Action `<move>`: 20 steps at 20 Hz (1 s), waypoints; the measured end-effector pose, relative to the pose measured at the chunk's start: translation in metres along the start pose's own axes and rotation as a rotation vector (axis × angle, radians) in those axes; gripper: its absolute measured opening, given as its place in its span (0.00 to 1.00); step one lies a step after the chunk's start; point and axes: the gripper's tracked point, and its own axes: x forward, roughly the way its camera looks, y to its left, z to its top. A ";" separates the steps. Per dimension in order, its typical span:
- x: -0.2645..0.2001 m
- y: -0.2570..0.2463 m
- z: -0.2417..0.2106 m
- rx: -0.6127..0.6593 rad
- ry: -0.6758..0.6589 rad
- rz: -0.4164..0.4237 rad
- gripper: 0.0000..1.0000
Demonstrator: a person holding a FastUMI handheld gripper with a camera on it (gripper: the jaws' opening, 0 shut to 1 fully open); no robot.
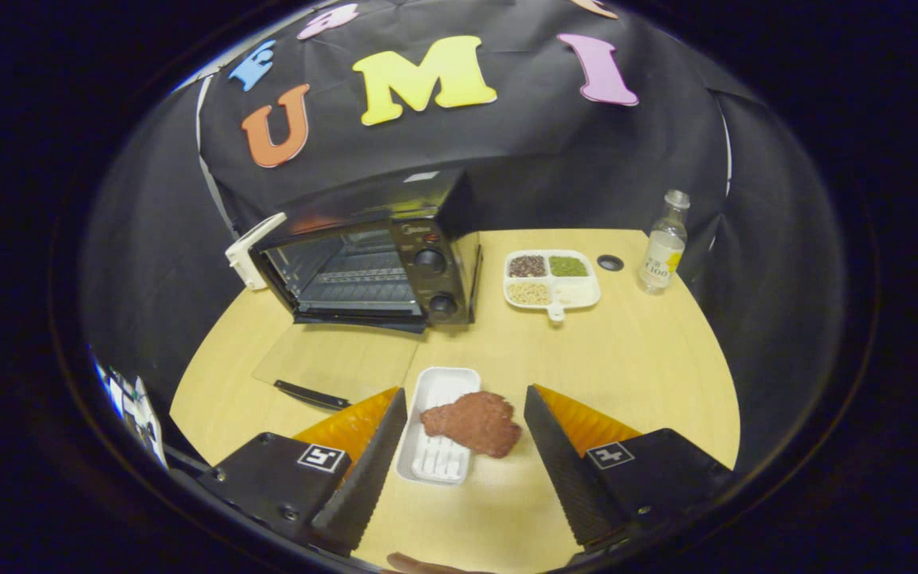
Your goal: Open the toaster oven, put the food inside, and close the toaster oven door.
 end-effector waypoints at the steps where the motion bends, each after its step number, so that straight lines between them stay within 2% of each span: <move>1: 0.002 -0.008 -0.001 0.026 0.025 0.027 0.94; 5: 0.018 -0.034 -0.011 0.144 0.099 0.152 0.83; 7: 0.026 -0.031 -0.021 0.186 0.139 0.242 0.78; 12: 0.037 -0.025 -0.041 0.235 0.188 0.377 0.39; 14: 0.035 -0.023 -0.041 0.272 0.198 0.389 0.23; 16: 0.030 -0.019 -0.045 0.257 0.203 0.380 0.12; 20: 0.007 -0.012 -0.033 0.178 0.146 0.317 0.08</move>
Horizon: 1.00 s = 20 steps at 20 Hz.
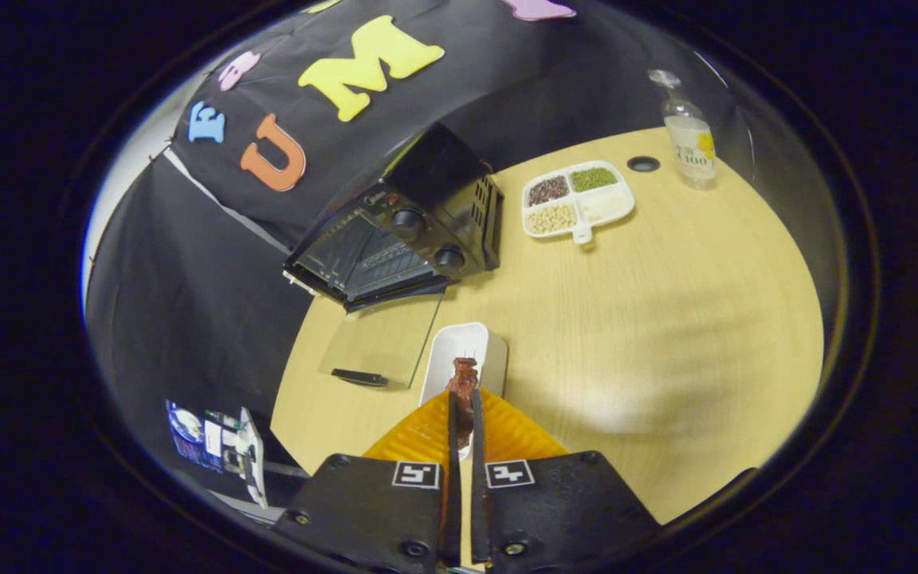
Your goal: Open the toaster oven, put the food inside, and close the toaster oven door.
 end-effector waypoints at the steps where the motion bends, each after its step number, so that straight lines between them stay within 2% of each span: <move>1: -0.005 0.006 0.002 -0.026 -0.017 -0.018 0.08; 8: -0.028 0.067 0.011 -0.314 -0.106 -0.181 0.08; 12: -0.020 0.113 0.018 -0.404 -0.190 -0.255 0.08; 16: 0.001 0.170 0.026 -0.500 -0.303 -0.295 0.08; 20: 0.041 0.217 0.021 -0.563 -0.349 -0.298 0.08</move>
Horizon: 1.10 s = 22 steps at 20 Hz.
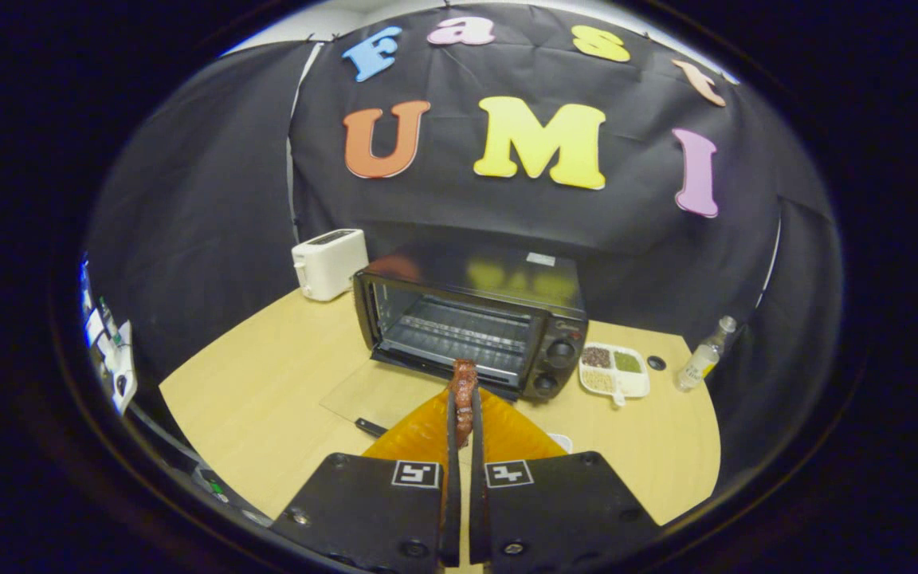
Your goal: Open the toaster oven, put the food inside, and close the toaster oven door.
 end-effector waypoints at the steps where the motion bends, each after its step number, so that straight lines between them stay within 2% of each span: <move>1: 0.007 0.012 0.002 -0.015 -0.011 -0.005 0.08; 5: 0.044 0.043 0.002 -0.016 -0.034 -0.037 0.08; 8: 0.075 0.054 0.005 0.065 -0.061 -0.059 0.08; 14: 0.129 0.043 0.016 0.266 -0.165 -0.128 0.08; 16: 0.146 0.040 0.020 0.351 -0.203 -0.103 0.08; 22: 0.200 0.027 0.040 0.661 -0.267 0.053 0.07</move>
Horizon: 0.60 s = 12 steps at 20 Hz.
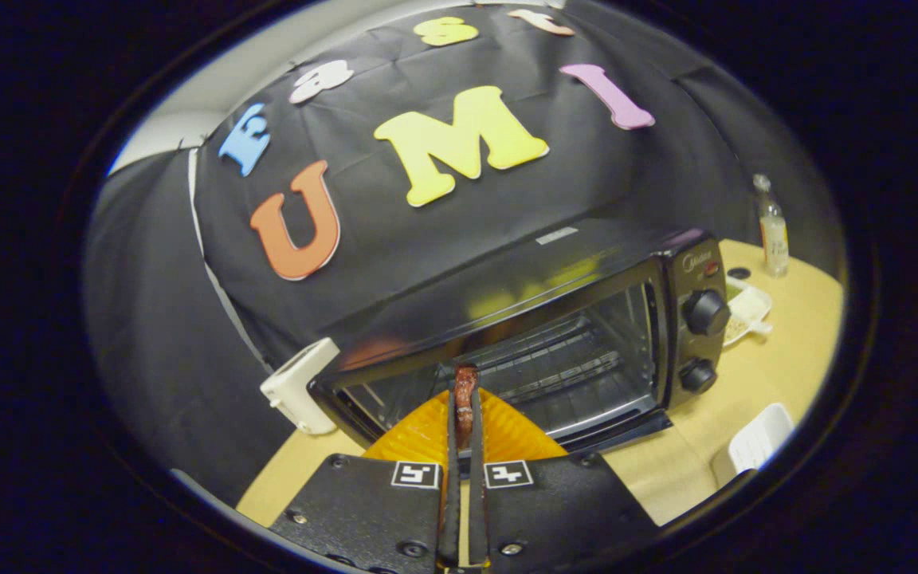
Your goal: Open the toaster oven, put the food inside, and close the toaster oven door.
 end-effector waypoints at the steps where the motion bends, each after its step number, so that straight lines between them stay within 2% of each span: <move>1: 0.009 -0.003 -0.002 0.051 0.019 0.017 0.08; 6: 0.047 -0.032 -0.004 0.167 0.035 0.011 0.07; 12: 0.056 -0.059 0.001 0.123 0.030 -0.039 0.11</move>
